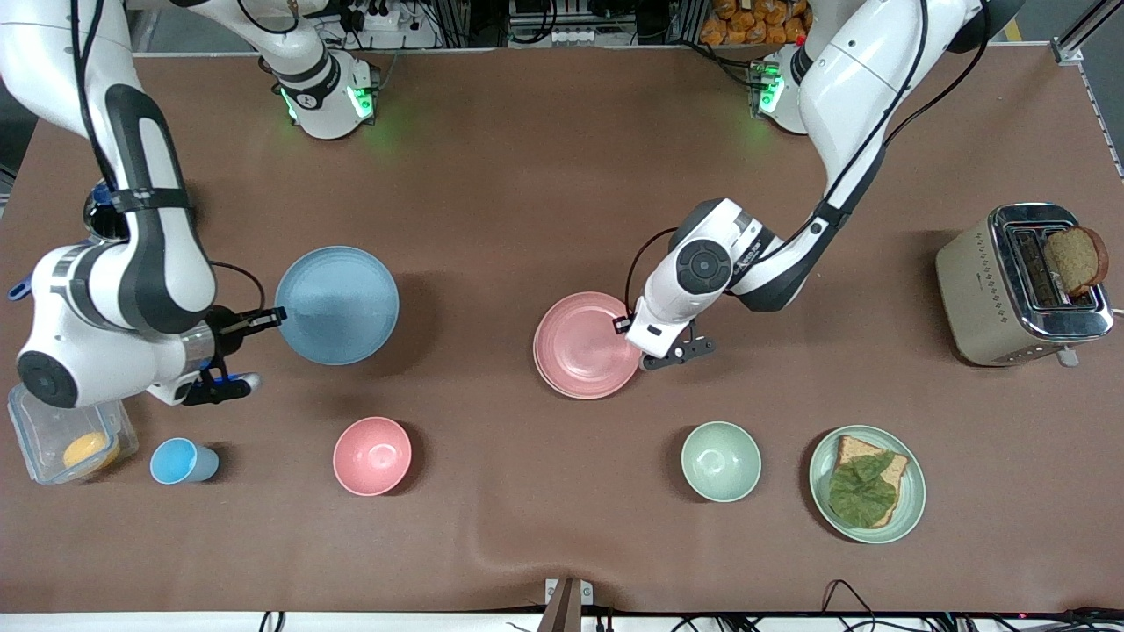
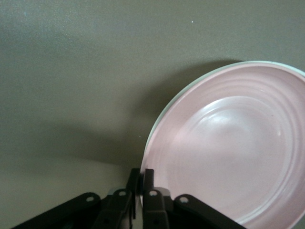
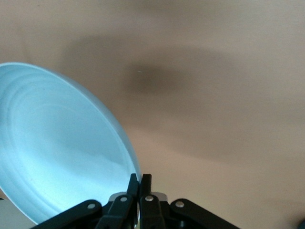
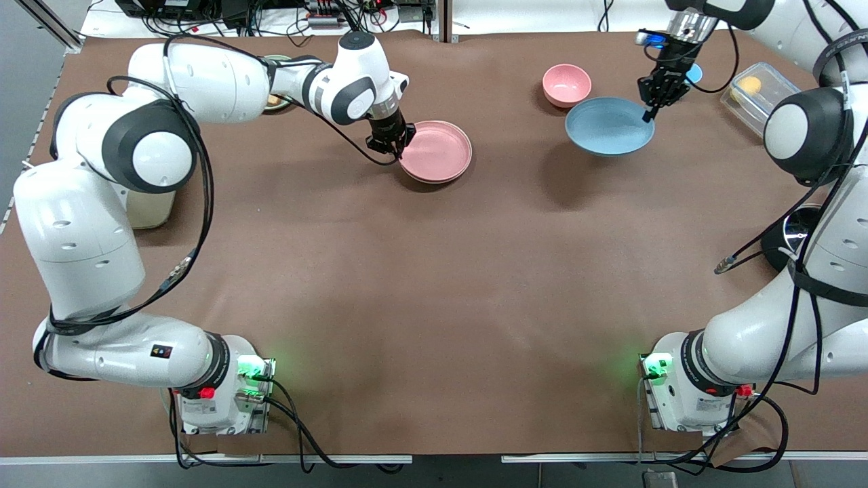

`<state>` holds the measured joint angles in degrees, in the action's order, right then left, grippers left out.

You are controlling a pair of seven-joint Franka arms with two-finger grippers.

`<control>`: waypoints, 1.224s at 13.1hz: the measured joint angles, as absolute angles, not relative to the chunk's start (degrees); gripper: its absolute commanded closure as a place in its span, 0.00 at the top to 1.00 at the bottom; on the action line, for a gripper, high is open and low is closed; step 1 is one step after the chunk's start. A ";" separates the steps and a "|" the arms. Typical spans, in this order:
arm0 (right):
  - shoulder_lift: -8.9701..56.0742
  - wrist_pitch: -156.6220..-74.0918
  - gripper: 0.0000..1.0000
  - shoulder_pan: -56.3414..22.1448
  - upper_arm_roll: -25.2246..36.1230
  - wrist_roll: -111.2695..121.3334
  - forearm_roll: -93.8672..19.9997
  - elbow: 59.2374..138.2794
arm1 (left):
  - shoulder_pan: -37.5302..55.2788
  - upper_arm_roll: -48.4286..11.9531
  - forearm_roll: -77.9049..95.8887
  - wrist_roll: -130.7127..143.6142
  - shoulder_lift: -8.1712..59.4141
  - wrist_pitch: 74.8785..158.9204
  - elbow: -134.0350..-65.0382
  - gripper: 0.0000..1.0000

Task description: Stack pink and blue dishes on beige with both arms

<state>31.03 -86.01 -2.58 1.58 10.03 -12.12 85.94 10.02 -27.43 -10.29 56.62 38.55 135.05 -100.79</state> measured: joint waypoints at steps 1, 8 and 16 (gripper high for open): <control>31.04 -86.01 0.00 -3.50 1.57 9.12 -13.38 85.94 | 10.02 -27.35 -10.29 56.75 38.62 135.06 -100.60 1.00; 32.93 -89.98 0.00 -13.41 1.44 -1.26 -22.09 86.07 | 2.17 -26.63 -10.79 56.81 26.47 127.85 -96.78 1.00; 39.55 -107.47 0.00 -26.89 1.41 -11.78 -33.20 86.08 | -14.84 -26.64 -10.90 41.59 11.16 108.74 -93.37 1.00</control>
<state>39.55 -107.47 -26.89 1.41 -11.78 -33.20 86.08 -14.84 -26.64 -10.90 41.59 11.16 108.74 -93.37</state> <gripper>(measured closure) 0.974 0.000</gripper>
